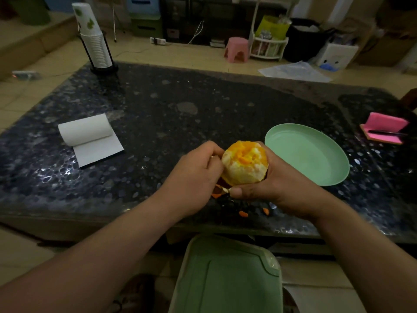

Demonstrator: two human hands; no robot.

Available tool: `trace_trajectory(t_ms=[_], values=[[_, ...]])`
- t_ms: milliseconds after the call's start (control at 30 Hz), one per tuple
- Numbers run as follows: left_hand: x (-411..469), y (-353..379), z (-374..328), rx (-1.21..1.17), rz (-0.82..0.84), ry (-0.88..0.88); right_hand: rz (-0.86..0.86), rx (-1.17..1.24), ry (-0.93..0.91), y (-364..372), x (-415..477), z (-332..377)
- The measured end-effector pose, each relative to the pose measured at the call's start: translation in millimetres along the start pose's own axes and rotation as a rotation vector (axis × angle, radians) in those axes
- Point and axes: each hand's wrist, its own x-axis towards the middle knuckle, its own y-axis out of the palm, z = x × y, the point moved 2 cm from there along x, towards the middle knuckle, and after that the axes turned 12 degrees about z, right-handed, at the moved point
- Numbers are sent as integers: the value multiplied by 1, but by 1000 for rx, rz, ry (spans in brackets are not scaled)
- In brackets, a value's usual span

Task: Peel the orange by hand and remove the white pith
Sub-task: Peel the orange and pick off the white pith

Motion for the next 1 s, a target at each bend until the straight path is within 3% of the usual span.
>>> trace_trajectory(t_ms=[167,333,467,633,867,1000], values=[[3,9,1,-221,57,-82,-68,27,-4,-1,4,0],[7,10,5,-227,-58,-111,-176,0,24,9,5,4],[4,7,4,-228,-36,-77,-176,89,41,15,2,7],[-3,13,-1,-34,-75,41,-219,291,56,18,5,11],[-9,11,-5,436,-144,216,-205,601,133,19,3,16],[-10,9,-4,588,-95,265,-228,605,215,11,2,17]])
